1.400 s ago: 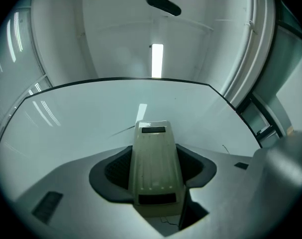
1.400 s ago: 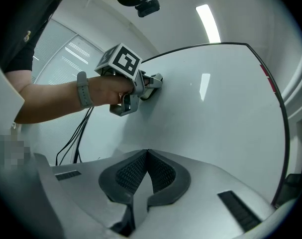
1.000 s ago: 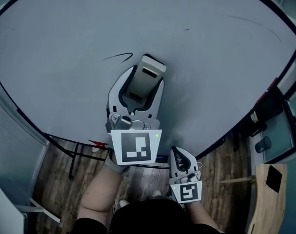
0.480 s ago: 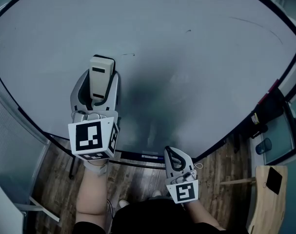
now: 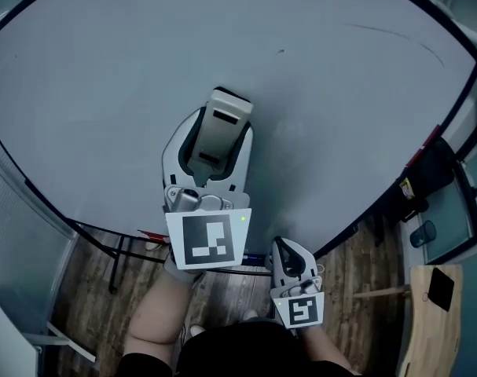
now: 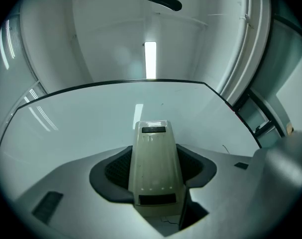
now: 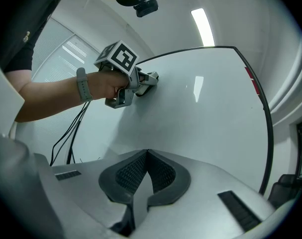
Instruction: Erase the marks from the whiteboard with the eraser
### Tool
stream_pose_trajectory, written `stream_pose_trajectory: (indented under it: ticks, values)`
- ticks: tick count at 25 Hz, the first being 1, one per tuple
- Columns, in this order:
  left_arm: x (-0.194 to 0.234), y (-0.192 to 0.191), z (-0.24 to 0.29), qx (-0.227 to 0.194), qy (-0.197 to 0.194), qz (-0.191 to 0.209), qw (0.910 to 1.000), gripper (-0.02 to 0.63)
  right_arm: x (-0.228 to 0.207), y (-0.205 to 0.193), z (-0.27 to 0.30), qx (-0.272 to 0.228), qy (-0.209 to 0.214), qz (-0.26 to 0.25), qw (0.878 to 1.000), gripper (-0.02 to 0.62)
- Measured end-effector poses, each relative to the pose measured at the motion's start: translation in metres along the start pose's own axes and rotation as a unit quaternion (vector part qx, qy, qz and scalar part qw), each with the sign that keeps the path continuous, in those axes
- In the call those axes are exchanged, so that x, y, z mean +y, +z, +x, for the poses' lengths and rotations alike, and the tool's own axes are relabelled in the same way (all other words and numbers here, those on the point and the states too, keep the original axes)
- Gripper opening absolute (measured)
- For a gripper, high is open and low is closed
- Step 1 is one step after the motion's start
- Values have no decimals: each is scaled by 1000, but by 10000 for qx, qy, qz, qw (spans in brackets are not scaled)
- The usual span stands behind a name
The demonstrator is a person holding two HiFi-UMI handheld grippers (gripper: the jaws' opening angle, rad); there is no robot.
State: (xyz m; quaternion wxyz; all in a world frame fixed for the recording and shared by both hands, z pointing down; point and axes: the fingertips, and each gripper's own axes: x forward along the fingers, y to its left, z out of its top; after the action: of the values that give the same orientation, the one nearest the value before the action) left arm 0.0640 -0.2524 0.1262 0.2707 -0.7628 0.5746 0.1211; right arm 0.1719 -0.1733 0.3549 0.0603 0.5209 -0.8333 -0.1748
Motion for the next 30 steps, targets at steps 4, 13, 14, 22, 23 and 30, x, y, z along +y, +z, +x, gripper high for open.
stream_pose_trajectory:
  ticks: [4,13,14,22,23,30]
  values:
    - [9,-5,-2,92,58,-175,9998,263,-4,-2,-1,29,13,-5,10000,28]
    - [84,-39,-29,496,447,-601,9960,262,36,10,15,-131,507,45,9986,28]
    - [94,-46,-33,557,504,-668,9949,262,39,9,17,-98,559,63,9984,28]
    - [167,-110,-75,1164,1207,-1683,9714,264,74,8,37,-117,1069,53,9942,28]
    - [173,-120,-82,1282,1238,-1712,9690,264,82,7,42,-124,1147,44,9933,28]
    - [203,-166,-160,1886,1526,-1515,9582,264,138,1,70,-115,1929,127,9811,29]
